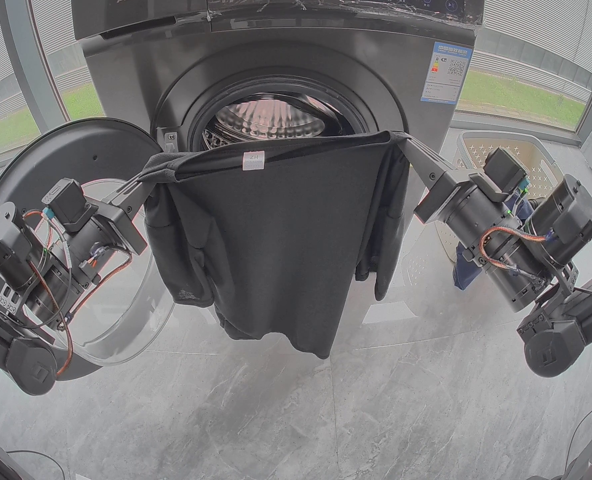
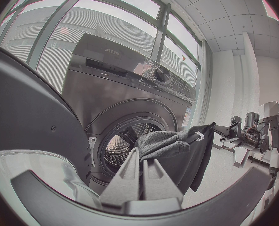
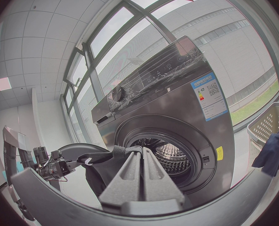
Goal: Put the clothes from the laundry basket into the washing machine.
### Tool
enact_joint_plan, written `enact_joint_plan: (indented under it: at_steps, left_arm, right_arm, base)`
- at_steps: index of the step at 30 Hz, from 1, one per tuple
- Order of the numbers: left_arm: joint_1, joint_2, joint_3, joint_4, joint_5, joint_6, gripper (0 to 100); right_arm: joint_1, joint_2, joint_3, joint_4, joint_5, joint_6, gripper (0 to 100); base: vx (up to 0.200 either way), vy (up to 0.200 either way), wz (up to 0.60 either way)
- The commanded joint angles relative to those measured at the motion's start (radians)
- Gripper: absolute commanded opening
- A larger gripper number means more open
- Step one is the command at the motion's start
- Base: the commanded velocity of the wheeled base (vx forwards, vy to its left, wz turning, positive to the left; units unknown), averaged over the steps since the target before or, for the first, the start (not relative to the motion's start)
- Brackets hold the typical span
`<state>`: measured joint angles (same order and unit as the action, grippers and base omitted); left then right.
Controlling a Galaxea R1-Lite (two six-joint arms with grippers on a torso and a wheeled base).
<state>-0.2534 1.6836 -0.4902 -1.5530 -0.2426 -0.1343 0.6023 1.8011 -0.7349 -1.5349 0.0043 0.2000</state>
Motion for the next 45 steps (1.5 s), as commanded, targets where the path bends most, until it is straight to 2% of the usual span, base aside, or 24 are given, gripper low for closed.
enact_joint_plan:
  at_steps: [1,8,12,17,25,26,31,36,41,45]
  left_arm:
    - [-0.001,0.002,-0.001,-0.001,0.000,0.001,0]
    - [-0.021,0.004,0.007,-0.002,-0.004,-0.001,0]
    - [-0.090,0.024,0.004,-0.002,-0.006,-0.005,0]
    - [-0.195,0.079,-0.033,-0.002,-0.004,-0.007,0]
    - [-0.213,0.142,-0.114,-0.002,-0.004,-0.007,0]
    - [-0.211,0.140,-0.113,-0.002,-0.003,-0.007,0]
    - [-0.207,0.133,-0.116,-0.004,0.000,-0.005,0]
    - [-0.211,0.122,-0.130,-0.004,0.026,-0.007,0]
    - [-0.211,0.103,-0.142,-0.004,0.026,-0.008,0]
    - [-0.211,0.067,-0.140,-0.002,0.025,-0.008,0]
  right_arm:
    - [0.001,-0.002,-0.001,-0.001,0.000,-0.001,0]
    - [0.007,0.000,0.003,-0.001,0.000,0.001,0]
    - [0.004,0.018,0.017,0.006,-0.003,0.002,0]
    - [0.020,0.090,0.081,-0.007,-0.003,0.009,0]
    - [0.060,0.147,0.161,-0.010,0.000,0.022,0]
    - [0.062,0.150,0.187,-0.008,0.005,0.022,100]
    - [0.093,0.158,0.259,-0.008,0.005,0.025,100]
    - [0.114,0.218,0.328,-0.008,0.008,0.016,100]
    - [0.116,0.271,0.330,-0.008,0.011,0.010,100]
    - [0.114,0.348,0.287,-0.008,0.014,0.002,100]
  base:
    - [0.000,0.000,0.00]
    - [0.000,0.000,0.00]
    - [0.000,0.000,0.00]
    - [0.000,0.000,0.00]
    - [0.000,0.000,0.00]
    - [0.000,0.000,0.00]
    - [0.000,0.000,0.00]
    - [0.000,0.000,0.00]
    - [0.000,0.000,0.00]
    - [0.000,0.000,0.00]
